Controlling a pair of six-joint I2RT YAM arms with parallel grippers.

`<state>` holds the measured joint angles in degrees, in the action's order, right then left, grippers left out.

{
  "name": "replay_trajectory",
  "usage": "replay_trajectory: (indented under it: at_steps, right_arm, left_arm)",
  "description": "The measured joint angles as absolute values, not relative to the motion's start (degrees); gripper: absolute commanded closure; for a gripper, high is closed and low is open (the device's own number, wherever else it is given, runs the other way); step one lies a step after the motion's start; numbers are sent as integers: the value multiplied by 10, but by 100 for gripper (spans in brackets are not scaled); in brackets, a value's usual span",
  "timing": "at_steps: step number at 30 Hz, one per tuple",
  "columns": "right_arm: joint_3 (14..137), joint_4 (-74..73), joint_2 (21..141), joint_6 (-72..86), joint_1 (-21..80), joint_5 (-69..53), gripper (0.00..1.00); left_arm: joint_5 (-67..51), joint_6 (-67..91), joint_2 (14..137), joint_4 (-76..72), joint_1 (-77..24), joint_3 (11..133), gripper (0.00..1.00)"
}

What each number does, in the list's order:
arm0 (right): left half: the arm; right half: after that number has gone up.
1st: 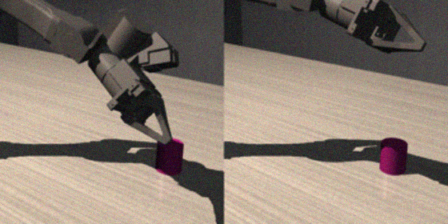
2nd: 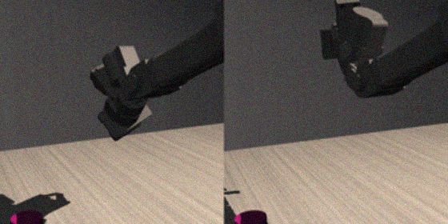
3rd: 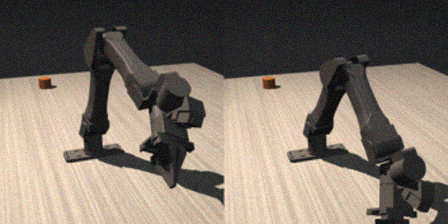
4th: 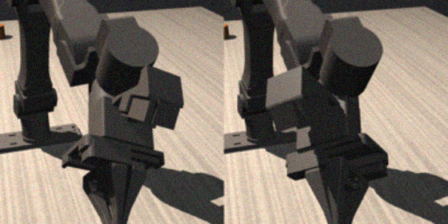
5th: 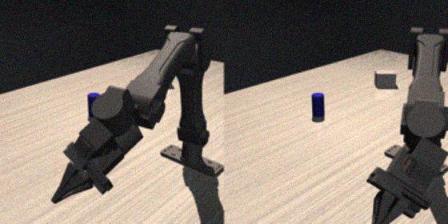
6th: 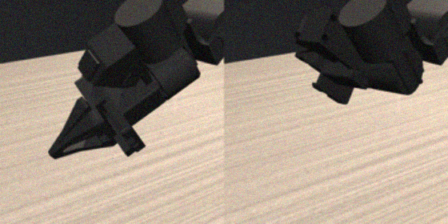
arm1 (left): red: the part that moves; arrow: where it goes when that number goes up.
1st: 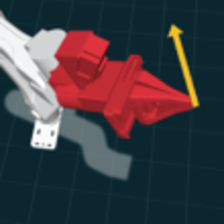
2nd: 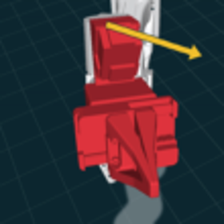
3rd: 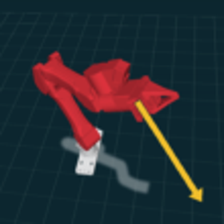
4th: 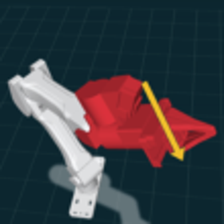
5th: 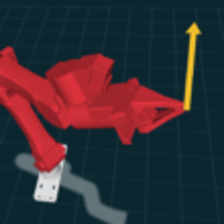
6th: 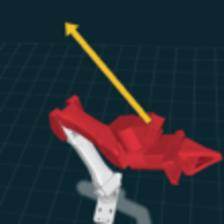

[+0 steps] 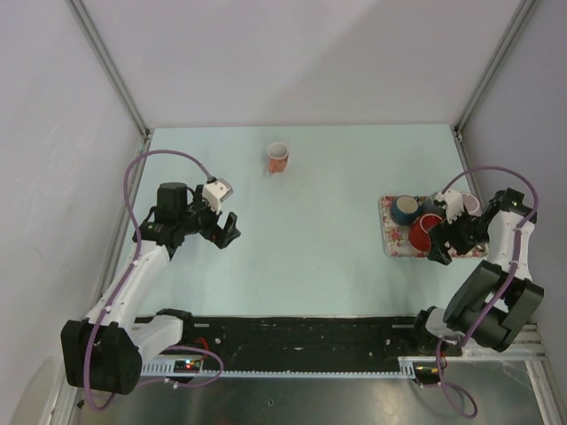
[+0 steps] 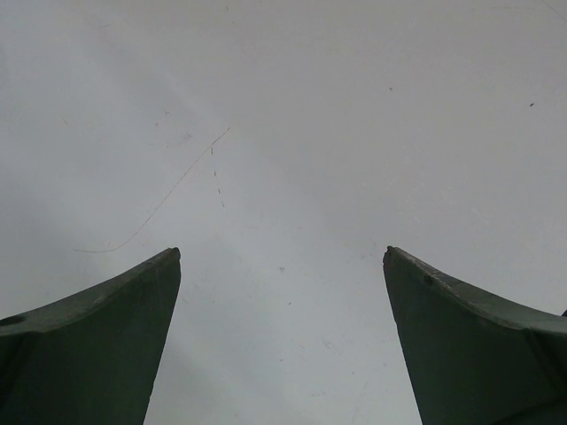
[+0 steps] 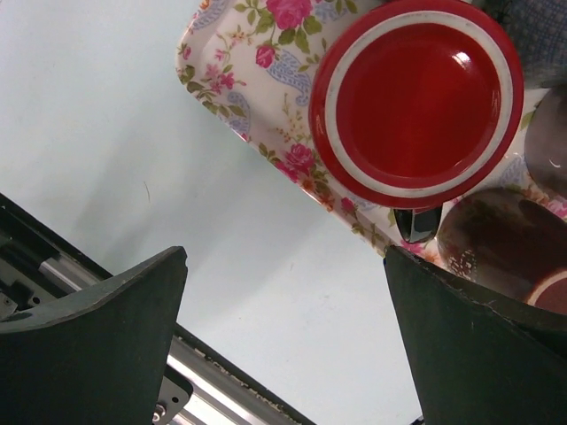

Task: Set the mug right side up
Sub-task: Turn over the cup on the tray.

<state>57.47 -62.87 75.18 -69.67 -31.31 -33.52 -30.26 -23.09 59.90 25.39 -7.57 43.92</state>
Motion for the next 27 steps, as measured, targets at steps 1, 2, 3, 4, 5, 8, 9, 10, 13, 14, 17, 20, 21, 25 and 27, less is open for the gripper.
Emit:
replay_trajectory:
  at_steps: [1, 2, 3, 4, 5, 8, 9, 10, 13, 14, 17, 20, 21, 25, 27]
  right_arm:
    - [578, -630, 761, -702, -316, -336, 1]
    - [581, -630, 768, -706, -319, -338, 1]
    - [583, -631, 775, -709, -322, -339, 1]
    - [584, -631, 780, -712, -325, -340, 1]
    - [584, -631, 784, -714, -328, -340, 1]
    - [585, -629, 793, -717, -334, -340, 1]
    - [585, -626, 795, -717, -336, -340, 1]
    - [585, -624, 796, -717, -339, -340, 1]
    - [587, -619, 802, -719, -344, -340, 1]
    - [587, -618, 804, -719, -346, -341, 0]
    - [589, -616, 806, -722, -351, -343, 0]
    - [592, -614, 811, -726, -354, -345, 1]
    - [592, -613, 815, -727, -355, -346, 1]
    - [599, -610, 841, -731, -356, -349, 1]
    - [602, -609, 855, -732, -358, -350, 1]
  left_arm:
    - [-303, -231, 599, 254, -76, 439, 0]
    - [-303, -231, 599, 254, -76, 439, 0]
    - [-303, -231, 599, 254, -76, 439, 0]
    - [-303, -231, 599, 254, -76, 439, 0]
    - [-303, -231, 599, 254, -76, 439, 0]
    - [-303, -231, 600, 254, -76, 439, 0]
    - [-302, -231, 600, 254, -76, 439, 0]
    - [-302, -231, 602, 254, -76, 439, 0]
    - [-302, -231, 608, 254, -76, 439, 0]
    - [-302, -231, 609, 254, -76, 439, 0]
    - [-302, -231, 610, 254, -76, 439, 0]
    - [-302, -232, 612, 254, -76, 439, 0]
    - [-302, -232, 613, 254, -76, 439, 0]
    - [-302, -232, 617, 254, -76, 439, 0]
    - [-301, -234, 617, 254, -76, 439, 0]
